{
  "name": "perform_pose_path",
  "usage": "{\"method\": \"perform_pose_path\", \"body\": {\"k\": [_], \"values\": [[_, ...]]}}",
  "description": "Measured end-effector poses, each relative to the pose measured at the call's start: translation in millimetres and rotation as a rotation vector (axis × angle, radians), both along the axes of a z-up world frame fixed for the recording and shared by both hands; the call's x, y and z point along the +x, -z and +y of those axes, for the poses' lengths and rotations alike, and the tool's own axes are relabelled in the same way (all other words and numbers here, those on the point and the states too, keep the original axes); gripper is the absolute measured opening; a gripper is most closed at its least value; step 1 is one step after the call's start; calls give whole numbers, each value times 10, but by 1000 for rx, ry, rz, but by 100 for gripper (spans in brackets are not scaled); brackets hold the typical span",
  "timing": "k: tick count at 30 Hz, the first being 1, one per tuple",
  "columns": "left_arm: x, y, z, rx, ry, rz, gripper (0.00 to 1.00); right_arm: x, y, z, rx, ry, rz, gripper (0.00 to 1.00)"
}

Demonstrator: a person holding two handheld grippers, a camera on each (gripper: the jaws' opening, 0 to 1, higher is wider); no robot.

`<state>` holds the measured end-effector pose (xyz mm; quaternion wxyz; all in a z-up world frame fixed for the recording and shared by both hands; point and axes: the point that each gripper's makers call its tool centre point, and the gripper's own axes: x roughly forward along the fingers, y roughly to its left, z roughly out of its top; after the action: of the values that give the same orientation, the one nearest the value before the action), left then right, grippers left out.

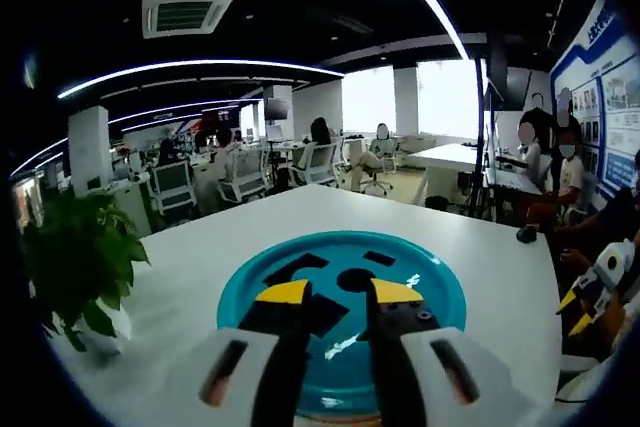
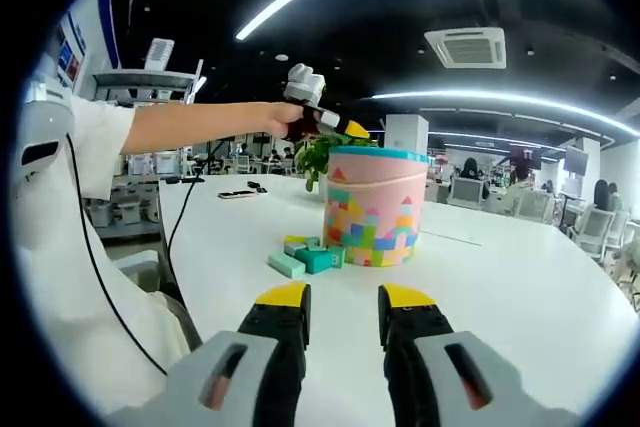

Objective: Arrange the toys in the designated storage area by placing each visible toy with the group until no toy remains scattered across the table.

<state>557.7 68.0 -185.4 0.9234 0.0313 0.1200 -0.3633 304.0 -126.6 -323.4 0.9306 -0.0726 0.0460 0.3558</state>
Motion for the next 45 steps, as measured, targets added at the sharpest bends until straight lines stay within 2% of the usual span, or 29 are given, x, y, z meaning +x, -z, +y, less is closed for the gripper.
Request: {"method": "perform_pose_path", "body": {"k": [2,4,6,9,10,13,16,18,20,21,23,26,31,33,35,37,41,45], "values": [[-38,-106,-3,-85,19,-7,28,-3,-7,4,-1,0,-2,27],[-109,-185,-11,-191,46,30,31,-3,-11,5,-2,1,-3,27],[-151,-326,20,-298,60,9,39,-1,-19,8,-3,2,-4,27],[-258,-468,57,-397,92,-11,42,-4,-40,21,-1,-1,-8,27],[-292,-517,84,-419,96,-32,44,-6,-48,25,-1,-2,-10,27],[-381,-522,141,-412,90,-43,53,-3,-54,31,-2,-3,-11,27],[-384,-559,213,-413,73,-75,55,2,-42,44,-5,-5,-7,27],[-425,-589,214,-442,93,-81,51,-4,-33,65,-9,-10,-6,27],[-463,-575,206,-441,106,-76,38,-9,-32,81,-12,-13,-6,27],[-490,-592,184,-438,127,-104,38,-12,-34,86,-13,-15,-6,27],[-515,-575,164,-439,126,-102,44,-17,-45,94,-14,-17,-9,27],[-563,-448,116,-358,134,-92,43,-20,-60,93,-14,-16,-12,27],[-676,-295,71,-310,149,-49,48,-10,-49,86,-13,-13,-10,27],[-693,-233,90,-266,142,-58,52,-8,-38,92,-13,-15,-7,27],[-699,-218,117,-263,137,-68,46,-13,-34,101,-15,-17,-7,27],[-732,-176,131,-222,134,-94,38,-18,-37,106,-14,-19,-7,27],[-832,-35,119,-145,123,-67,42,-14,-46,95,-14,-15,-9,27],[-997,28,79,-121,139,-74,39,-10,-48,92,-14,-14,-11,27]]}}
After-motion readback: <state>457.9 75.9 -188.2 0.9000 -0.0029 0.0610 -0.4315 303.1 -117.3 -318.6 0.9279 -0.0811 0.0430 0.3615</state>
